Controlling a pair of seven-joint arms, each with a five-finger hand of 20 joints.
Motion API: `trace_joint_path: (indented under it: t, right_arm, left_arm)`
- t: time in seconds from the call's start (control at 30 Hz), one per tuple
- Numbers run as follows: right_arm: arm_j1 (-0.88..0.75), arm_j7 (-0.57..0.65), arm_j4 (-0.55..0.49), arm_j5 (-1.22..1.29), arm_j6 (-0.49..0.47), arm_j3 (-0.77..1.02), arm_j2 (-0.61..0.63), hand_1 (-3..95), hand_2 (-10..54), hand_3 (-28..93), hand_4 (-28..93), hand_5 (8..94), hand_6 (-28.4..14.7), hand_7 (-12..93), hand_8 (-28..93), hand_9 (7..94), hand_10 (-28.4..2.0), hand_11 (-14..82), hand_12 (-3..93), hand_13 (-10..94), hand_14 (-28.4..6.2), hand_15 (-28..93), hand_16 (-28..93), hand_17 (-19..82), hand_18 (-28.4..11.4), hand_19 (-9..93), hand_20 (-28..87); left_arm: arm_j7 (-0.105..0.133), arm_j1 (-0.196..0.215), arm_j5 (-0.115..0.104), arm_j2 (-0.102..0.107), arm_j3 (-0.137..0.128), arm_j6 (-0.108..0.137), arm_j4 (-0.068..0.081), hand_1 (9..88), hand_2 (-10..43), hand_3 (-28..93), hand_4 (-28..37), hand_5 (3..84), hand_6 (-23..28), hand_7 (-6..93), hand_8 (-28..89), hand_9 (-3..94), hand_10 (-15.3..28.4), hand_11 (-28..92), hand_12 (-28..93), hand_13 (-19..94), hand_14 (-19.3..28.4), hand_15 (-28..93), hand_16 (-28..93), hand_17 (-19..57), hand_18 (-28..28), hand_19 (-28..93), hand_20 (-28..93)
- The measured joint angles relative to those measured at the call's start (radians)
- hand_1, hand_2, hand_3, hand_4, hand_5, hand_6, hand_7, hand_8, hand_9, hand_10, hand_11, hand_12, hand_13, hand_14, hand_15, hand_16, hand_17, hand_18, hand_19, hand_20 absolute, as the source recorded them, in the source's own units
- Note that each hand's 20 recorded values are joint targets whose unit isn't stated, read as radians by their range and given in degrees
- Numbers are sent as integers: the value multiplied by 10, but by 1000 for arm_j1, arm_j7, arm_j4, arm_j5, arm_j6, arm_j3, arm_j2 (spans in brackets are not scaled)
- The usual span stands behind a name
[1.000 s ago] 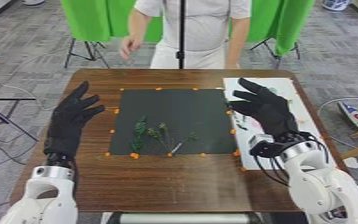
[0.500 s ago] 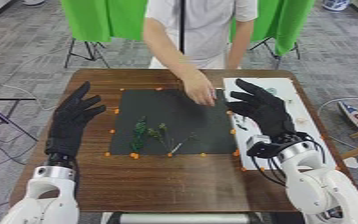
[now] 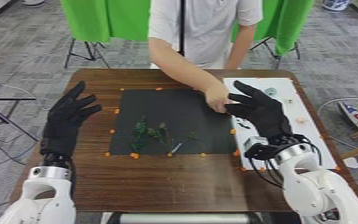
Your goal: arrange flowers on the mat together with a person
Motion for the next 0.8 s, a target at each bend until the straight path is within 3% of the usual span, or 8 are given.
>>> trace_joint_path:
  t: [0.8]
  right_arm:
    - [-10, 5, -1, 1, 3, -2, -2, 132, 79, 808, -283, 417, 34, 168, -133, 442, -144, 101, 144, 370, -178, 300, 160, 54, -200, 448, 199]
  left_arm:
    - [-7, 7, 1, -6, 6, 1, 0, 198, 69, 781, -283, 355, 42, 86, -78, 377, 174, 226, 98, 282, 256, 483, -75, -90, 238, 436, 142]
